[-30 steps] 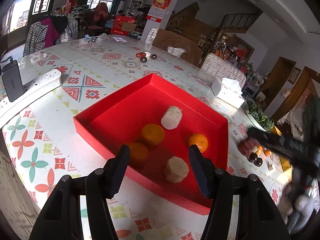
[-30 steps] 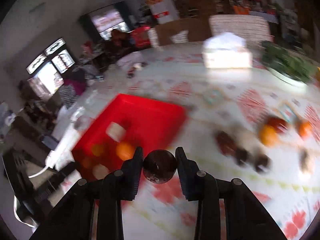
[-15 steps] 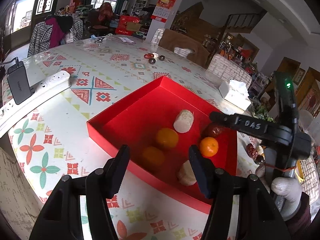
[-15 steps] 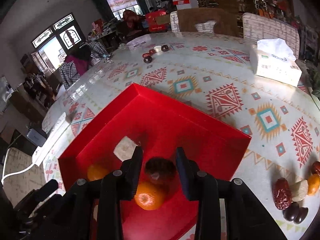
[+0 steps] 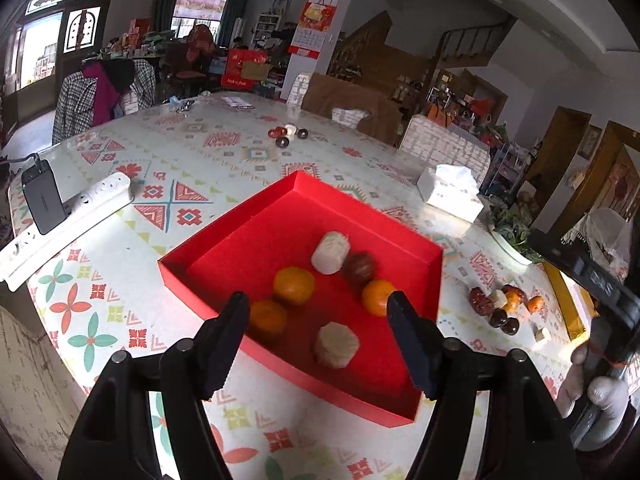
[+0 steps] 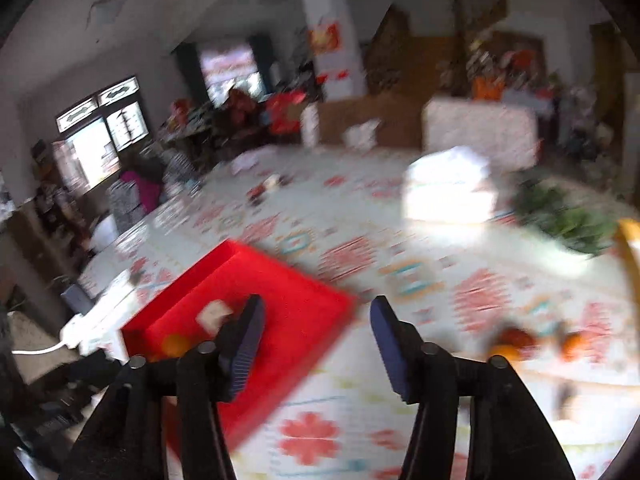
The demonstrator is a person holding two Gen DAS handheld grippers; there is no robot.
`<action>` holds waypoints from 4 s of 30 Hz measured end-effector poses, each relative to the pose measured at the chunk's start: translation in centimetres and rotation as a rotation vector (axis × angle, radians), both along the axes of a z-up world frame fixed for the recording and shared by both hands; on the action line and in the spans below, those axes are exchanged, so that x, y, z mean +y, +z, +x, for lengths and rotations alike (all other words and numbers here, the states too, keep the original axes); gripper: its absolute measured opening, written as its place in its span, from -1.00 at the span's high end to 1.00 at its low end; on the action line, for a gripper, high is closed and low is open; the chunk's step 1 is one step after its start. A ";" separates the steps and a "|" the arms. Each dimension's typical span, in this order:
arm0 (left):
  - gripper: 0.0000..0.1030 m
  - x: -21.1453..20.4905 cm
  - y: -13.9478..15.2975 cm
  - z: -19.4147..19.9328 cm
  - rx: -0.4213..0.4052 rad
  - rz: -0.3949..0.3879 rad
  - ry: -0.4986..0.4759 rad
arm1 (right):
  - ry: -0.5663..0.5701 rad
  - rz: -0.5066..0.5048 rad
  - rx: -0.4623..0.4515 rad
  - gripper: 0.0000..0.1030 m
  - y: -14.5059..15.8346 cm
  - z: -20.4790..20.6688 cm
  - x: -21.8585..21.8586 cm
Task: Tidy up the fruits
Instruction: 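Move both tools back from the red tray to the fruit, then grasp a red date with the left tool while the right tool grasps a pale rice cake, then carry the date and rice cake over the red tray and open both tools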
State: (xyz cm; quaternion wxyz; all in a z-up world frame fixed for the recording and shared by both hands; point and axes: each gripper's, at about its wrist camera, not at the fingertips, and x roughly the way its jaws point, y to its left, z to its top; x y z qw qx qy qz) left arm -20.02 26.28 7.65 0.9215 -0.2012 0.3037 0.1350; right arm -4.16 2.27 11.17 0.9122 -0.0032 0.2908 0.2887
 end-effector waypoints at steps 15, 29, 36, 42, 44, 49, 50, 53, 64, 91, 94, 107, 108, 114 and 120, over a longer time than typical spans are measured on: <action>-0.40 -7.2 1.1 2.0 0.023 0.050 -0.081 | -0.204 0.098 0.158 -0.62 -2.6 2.8 -16.1; -0.40 -13.4 0.4 6.3 0.091 0.150 -0.230 | -0.294 0.001 0.317 -0.53 -8.6 6.2 -19.0; -0.40 -15.5 -1.3 9.9 0.134 0.163 -0.282 | -0.257 -0.044 0.330 -0.23 -9.9 6.5 -18.3; -0.40 -16.6 -3.0 13.2 0.166 0.100 -0.311 | -0.248 -0.050 0.329 0.38 -10.1 6.5 -18.1; -0.40 -17.0 -3.3 14.0 0.169 0.077 -0.320 | -0.253 -0.039 0.332 0.38 -10.1 6.4 -18.4; -0.37 -17.5 -3.9 15.7 0.171 0.056 -0.317 | -0.262 -0.013 0.334 0.38 -10.0 6.2 -18.8; -0.28 -17.2 -4.1 16.1 0.175 0.038 -0.310 | -0.258 -0.008 0.339 0.38 -10.0 6.1 -18.9; 0.02 -16.1 -4.7 17.3 0.189 -0.047 -0.282 | -0.247 0.013 0.350 0.38 -10.1 6.2 -19.0; 0.18 -16.1 -5.1 21.4 0.239 -0.047 -0.238 | -0.203 0.094 0.387 0.37 -10.3 6.7 -20.0; 0.50 -19.9 -6.7 20.9 0.242 0.154 -0.472 | -0.216 0.035 0.360 0.38 -10.1 6.5 -19.0; 0.50 -18.6 -5.4 19.3 0.201 0.066 -0.432 | -0.215 0.104 0.392 0.38 -10.3 6.8 -19.9; 0.50 -9.5 2.1 7.8 0.000 0.043 -0.204 | -0.084 0.343 0.395 0.38 -8.2 4.8 -19.3; 0.50 -8.5 2.4 7.1 -0.006 0.047 -0.185 | -0.077 0.344 0.395 0.38 -7.8 4.5 -18.9; 0.50 -1.4 2.9 5.3 0.008 0.094 -0.094 | 0.025 0.300 0.367 0.38 -3.4 2.2 -13.4; 0.50 3.3 1.4 7.0 0.046 0.093 -0.057 | 0.161 0.216 0.383 0.38 -2.3 1.4 -3.7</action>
